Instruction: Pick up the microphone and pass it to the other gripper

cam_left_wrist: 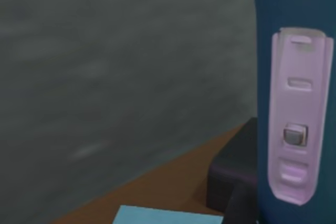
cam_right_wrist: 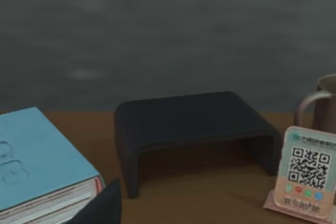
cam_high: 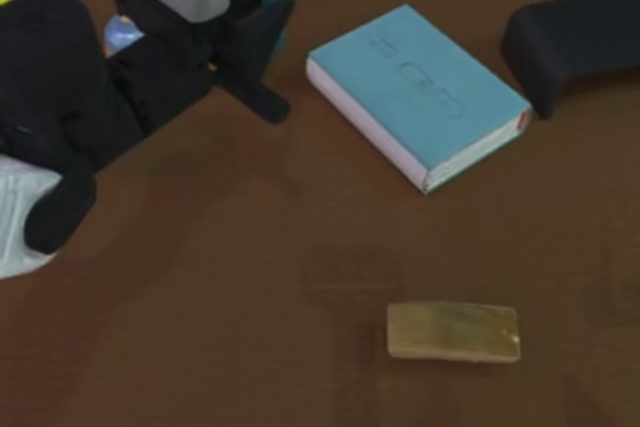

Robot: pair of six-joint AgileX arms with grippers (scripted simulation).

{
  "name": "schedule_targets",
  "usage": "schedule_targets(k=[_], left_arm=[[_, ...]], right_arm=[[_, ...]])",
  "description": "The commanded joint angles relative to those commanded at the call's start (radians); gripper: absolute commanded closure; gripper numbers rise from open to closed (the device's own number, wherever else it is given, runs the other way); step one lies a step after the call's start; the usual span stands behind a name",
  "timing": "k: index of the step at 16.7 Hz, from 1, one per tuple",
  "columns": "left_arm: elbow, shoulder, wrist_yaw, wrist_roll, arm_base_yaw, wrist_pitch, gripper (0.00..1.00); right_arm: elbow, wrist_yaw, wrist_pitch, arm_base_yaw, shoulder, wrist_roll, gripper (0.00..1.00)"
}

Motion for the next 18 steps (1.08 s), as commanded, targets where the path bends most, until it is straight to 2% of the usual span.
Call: schedule_targets(k=[5,7,18], left_arm=[[-0.001,0.019,-0.168,-0.018,-0.154,0.089,1.0],[-0.001,0.02,-0.219,-0.025,-0.202,0.117,1.0],[-0.001,0.02,-0.231,-0.026,-0.215,0.125,1.0]], right_arm=[[0.0,0.0,0.0,0.0,0.0,0.0,0.0],[0.0,0.0,0.0,0.0,0.0,0.0,0.0],[0.0,0.0,0.0,0.0,0.0,0.0,0.0]])
